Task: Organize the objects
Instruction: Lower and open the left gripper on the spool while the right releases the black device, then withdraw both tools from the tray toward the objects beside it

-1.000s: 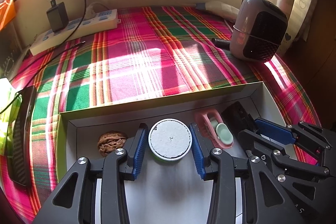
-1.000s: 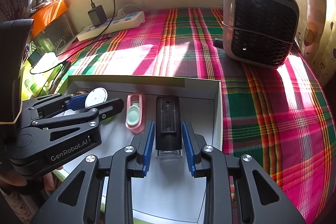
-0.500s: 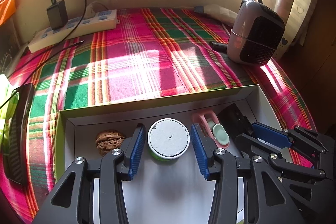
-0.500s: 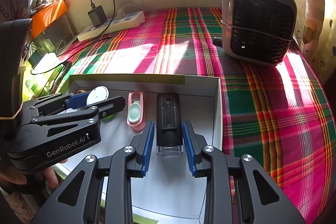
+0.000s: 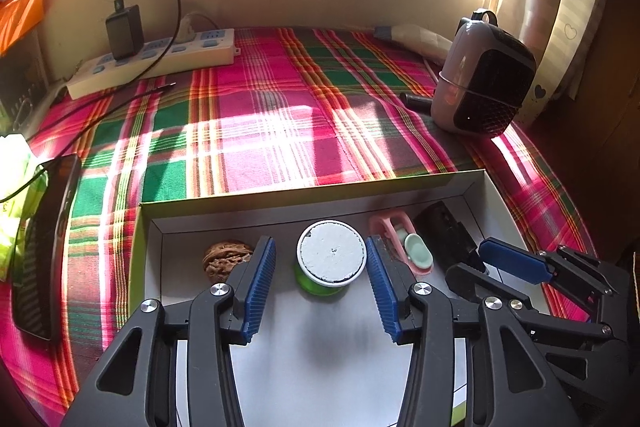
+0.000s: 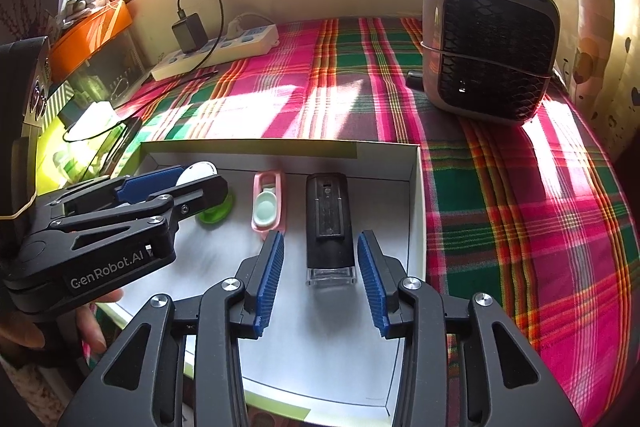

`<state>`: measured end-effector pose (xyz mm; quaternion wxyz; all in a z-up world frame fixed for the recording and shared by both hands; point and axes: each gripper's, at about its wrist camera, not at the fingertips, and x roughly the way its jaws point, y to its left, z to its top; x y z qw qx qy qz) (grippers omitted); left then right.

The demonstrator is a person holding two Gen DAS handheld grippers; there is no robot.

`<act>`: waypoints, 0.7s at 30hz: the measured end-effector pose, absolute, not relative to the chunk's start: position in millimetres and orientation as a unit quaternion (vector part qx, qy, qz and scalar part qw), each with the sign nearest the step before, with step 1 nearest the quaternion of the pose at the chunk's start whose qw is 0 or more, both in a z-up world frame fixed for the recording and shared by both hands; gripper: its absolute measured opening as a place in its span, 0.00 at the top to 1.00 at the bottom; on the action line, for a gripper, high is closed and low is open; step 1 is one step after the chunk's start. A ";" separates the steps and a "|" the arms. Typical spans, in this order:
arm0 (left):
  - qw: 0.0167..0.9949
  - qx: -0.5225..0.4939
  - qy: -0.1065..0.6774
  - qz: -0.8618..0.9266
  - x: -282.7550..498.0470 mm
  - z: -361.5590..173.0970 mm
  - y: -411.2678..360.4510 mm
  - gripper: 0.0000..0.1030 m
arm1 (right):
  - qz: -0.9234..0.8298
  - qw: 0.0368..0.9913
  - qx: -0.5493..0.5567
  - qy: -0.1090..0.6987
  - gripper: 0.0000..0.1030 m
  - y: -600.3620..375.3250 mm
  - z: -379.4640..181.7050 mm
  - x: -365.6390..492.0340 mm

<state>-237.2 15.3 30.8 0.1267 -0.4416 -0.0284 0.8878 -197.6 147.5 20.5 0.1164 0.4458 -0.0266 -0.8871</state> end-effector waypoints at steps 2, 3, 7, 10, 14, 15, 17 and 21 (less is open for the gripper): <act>0.125 -0.440 -0.029 0.889 -233.9 31.9 14.1 0.56 | -0.888 0.116 0.444 -0.027 0.61 147.4 21.6 -195.3; 0.125 -0.439 -0.028 0.889 -232.2 32.6 13.7 0.56 | -0.888 0.116 0.443 -0.026 0.61 147.3 22.3 -194.0; 0.126 -0.431 -0.032 0.893 -223.4 38.1 10.9 0.56 | -0.890 0.117 0.440 -0.024 0.61 146.2 24.7 -189.0; 0.126 -0.425 -0.033 0.896 -216.4 42.3 9.0 0.56 | -0.891 0.116 0.438 -0.026 0.61 146.1 25.9 -184.3; 0.122 -0.421 -0.035 0.898 -206.1 45.0 5.8 0.56 | -0.893 0.117 0.435 -0.027 0.61 146.0 27.5 -177.3; 0.121 -0.418 -0.035 0.900 -202.6 46.6 5.3 0.56 | -0.893 0.116 0.433 -0.027 0.61 145.9 28.3 -175.1; 0.121 -0.412 -0.035 0.902 -195.8 49.5 4.1 0.56 | -0.895 0.115 0.431 -0.028 0.61 146.7 29.6 -171.2; 0.114 -0.402 -0.039 0.908 -182.7 54.1 0.8 0.56 | -0.898 0.117 0.423 -0.028 0.61 147.8 33.5 -161.9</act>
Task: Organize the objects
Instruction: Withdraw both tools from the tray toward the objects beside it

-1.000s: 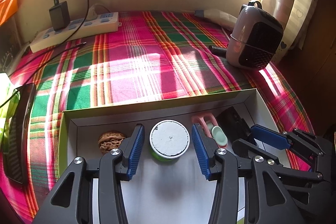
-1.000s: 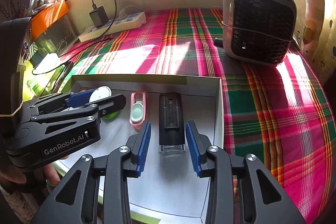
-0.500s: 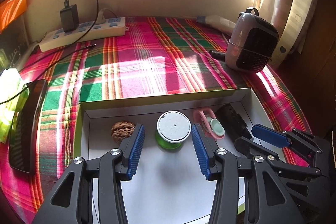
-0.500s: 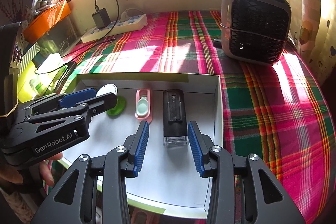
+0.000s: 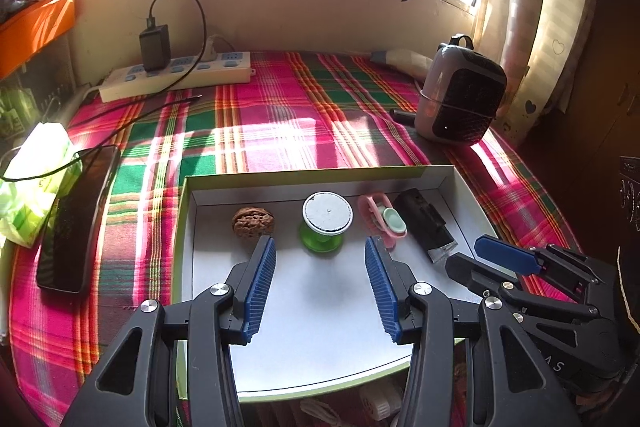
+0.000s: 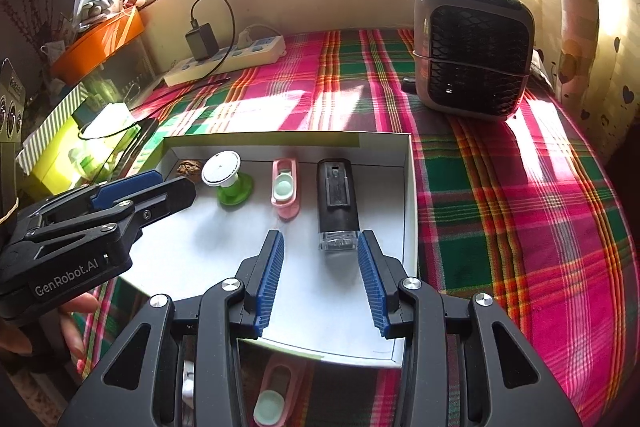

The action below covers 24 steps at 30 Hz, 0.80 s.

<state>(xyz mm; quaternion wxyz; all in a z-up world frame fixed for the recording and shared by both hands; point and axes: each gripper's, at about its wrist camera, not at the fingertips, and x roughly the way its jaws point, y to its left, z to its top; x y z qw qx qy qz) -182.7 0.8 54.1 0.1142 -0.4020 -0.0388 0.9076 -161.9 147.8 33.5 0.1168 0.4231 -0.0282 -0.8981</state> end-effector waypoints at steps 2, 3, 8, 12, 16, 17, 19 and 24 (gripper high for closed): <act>0.110 -0.399 -0.038 0.909 -176.4 54.3 -1.2 0.56 | -0.899 0.115 0.421 -0.027 0.61 148.4 34.5 -157.7; 0.109 -0.399 -0.041 0.910 -173.2 54.4 -2.8 0.56 | -0.900 0.116 0.420 -0.028 0.61 149.5 34.8 -155.7; 0.106 -0.389 -0.050 0.914 -153.6 56.2 -8.9 0.56 | -0.902 0.118 0.413 -0.035 0.61 153.1 37.6 -143.8; 0.095 -0.387 -0.056 0.915 -139.4 55.5 -14.0 0.56 | -0.906 0.117 0.405 -0.031 0.61 154.4 39.8 -133.5; 0.094 -0.387 -0.055 0.916 -123.8 53.4 -16.9 0.56 | -0.906 0.121 0.405 -0.035 0.61 155.9 37.2 -124.7; 0.096 -0.386 -0.053 0.916 -120.4 53.2 -16.9 0.56 | -0.905 0.121 0.406 -0.036 0.61 156.2 36.2 -122.7; 0.095 -0.385 -0.051 0.917 -112.5 52.7 -17.3 0.56 | -0.905 0.121 0.407 -0.037 0.61 156.8 34.5 -118.3; 0.107 -0.392 -0.053 0.912 -92.0 44.9 -18.3 0.56 | -0.911 0.118 0.395 -0.031 0.61 158.4 38.1 -104.1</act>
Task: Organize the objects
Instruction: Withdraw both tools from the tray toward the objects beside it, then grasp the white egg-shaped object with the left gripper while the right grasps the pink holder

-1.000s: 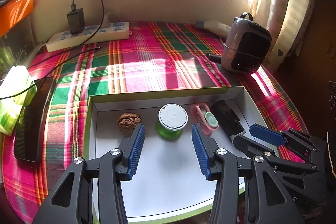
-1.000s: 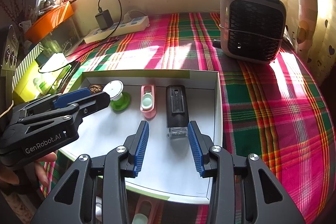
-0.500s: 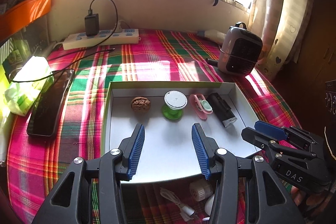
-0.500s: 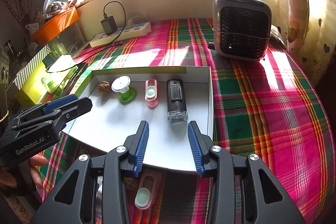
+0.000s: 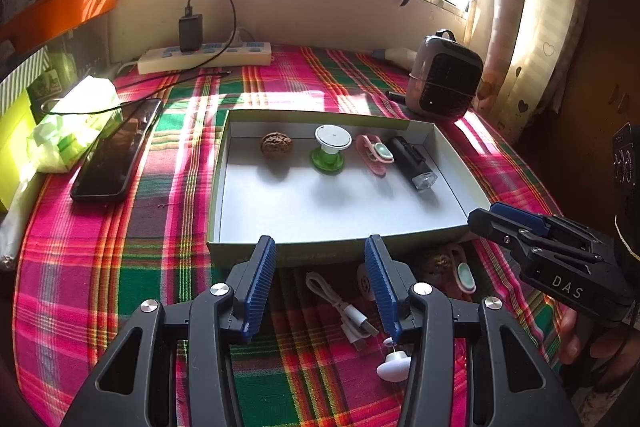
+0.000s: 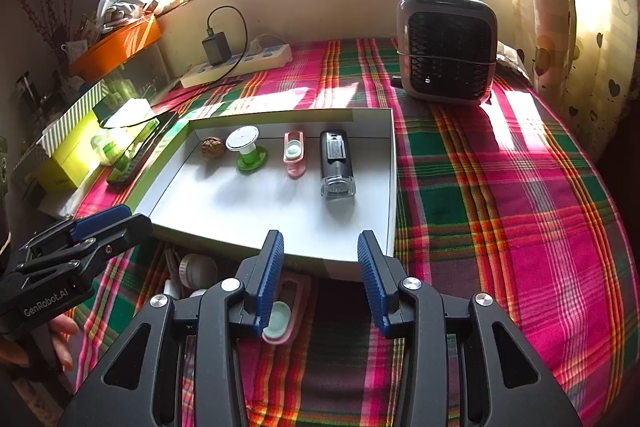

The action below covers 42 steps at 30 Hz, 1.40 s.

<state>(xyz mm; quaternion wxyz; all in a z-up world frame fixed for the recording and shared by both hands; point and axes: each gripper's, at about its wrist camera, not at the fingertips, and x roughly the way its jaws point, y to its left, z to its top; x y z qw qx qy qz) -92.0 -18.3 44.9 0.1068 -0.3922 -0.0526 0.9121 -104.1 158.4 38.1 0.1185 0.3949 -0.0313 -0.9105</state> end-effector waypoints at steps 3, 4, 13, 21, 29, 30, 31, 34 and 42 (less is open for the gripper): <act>0.112 -0.394 -0.046 0.911 -79.7 41.6 -18.2 0.56 | -0.913 0.122 0.388 -0.035 0.61 161.0 40.0 -95.4; 0.116 -0.392 -0.046 0.911 -75.3 41.4 -18.8 0.56 | -0.914 0.122 0.386 -0.036 0.61 162.0 40.5 -92.7; 0.152 -0.412 -0.040 0.897 -54.5 28.6 -7.9 0.56 | -0.911 0.120 0.393 -0.037 0.61 162.6 31.3 -77.6; 0.179 -0.430 -0.017 0.885 -44.9 15.2 15.2 0.56 | -0.909 0.113 0.398 -0.044 0.61 166.2 25.0 -69.4; 0.175 -0.431 -0.014 0.885 -48.3 9.7 23.0 0.56 | -0.907 0.112 0.403 -0.044 0.61 165.3 21.6 -66.4; 0.174 -0.431 -0.013 0.885 -48.4 9.5 23.7 0.56 | -0.907 0.112 0.404 -0.044 0.61 165.4 20.9 -66.7; 0.172 -0.430 -0.009 0.886 -47.9 9.2 25.1 0.56 | -0.906 0.112 0.405 -0.045 0.61 165.5 20.1 -66.7; 0.169 -0.429 -0.001 0.888 -46.5 9.1 26.7 0.56 | -0.905 0.112 0.408 -0.046 0.61 165.2 17.9 -66.4; 0.160 -0.428 -0.025 0.889 -45.5 8.5 15.7 0.70 | -0.903 0.119 0.411 -0.043 0.61 159.3 16.6 -67.1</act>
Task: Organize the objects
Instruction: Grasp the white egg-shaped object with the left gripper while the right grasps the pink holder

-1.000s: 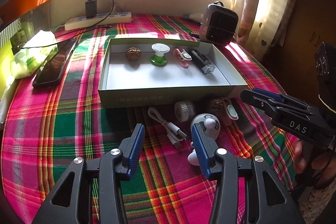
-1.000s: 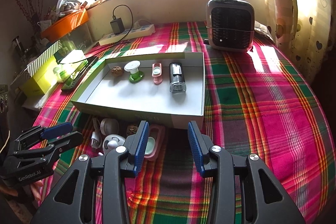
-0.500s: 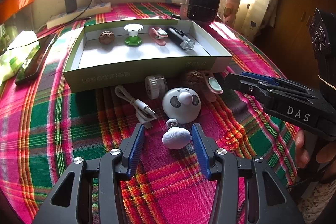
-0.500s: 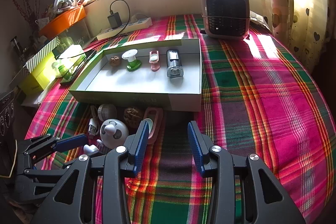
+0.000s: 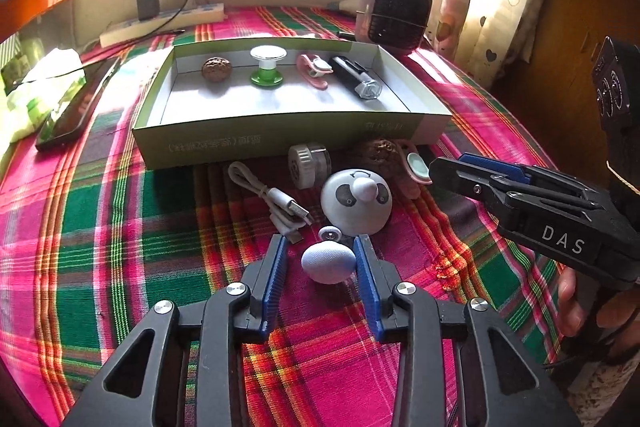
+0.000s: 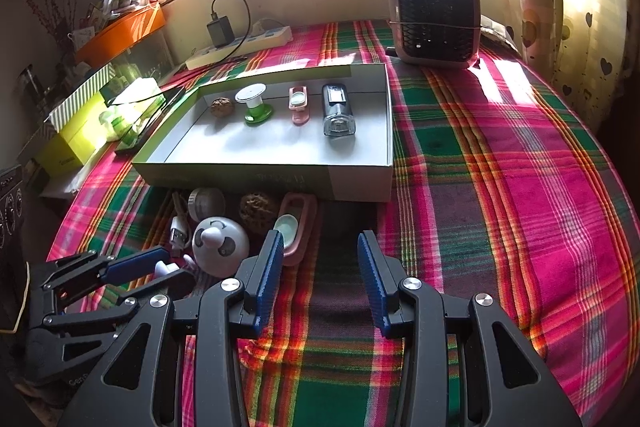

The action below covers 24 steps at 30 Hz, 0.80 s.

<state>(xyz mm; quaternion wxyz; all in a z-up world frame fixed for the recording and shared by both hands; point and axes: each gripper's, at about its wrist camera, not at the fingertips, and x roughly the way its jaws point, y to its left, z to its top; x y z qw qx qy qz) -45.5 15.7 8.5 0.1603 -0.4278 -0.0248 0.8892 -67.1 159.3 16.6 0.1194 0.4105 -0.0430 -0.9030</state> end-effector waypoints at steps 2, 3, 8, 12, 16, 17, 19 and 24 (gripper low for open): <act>0.158 -0.426 -0.027 0.890 -45.3 7.9 13.7 0.74 | -0.902 0.121 0.412 -0.042 0.61 157.2 15.8 -67.8; 0.157 -0.426 -0.027 0.891 -45.3 7.7 12.9 0.76 | -0.902 0.122 0.413 -0.041 0.61 156.1 15.5 -68.1; 0.158 -0.423 -0.037 0.891 -45.1 7.3 6.3 0.77 | -0.900 0.125 0.416 -0.037 0.61 151.3 14.3 -71.4; 0.151 -0.422 -0.043 0.893 -43.6 7.3 -1.0 0.77 | -0.898 0.125 0.421 -0.030 0.61 146.1 12.0 -76.2; 0.144 -0.423 -0.053 0.893 -43.2 6.9 -10.3 0.77 | -0.897 0.121 0.426 -0.016 0.61 140.0 9.2 -81.3; 0.144 -0.423 -0.054 0.893 -43.2 6.9 -11.8 0.77 | -0.897 0.118 0.427 -0.013 0.61 139.4 8.6 -82.2; 0.140 -0.423 -0.056 0.893 -43.5 6.5 -15.2 0.77 | -0.896 0.111 0.430 -0.008 0.61 139.6 6.9 -83.2; 0.136 -0.423 -0.062 0.894 -44.8 5.4 -22.2 0.77 | -0.897 0.103 0.429 -0.007 0.61 143.0 5.5 -83.9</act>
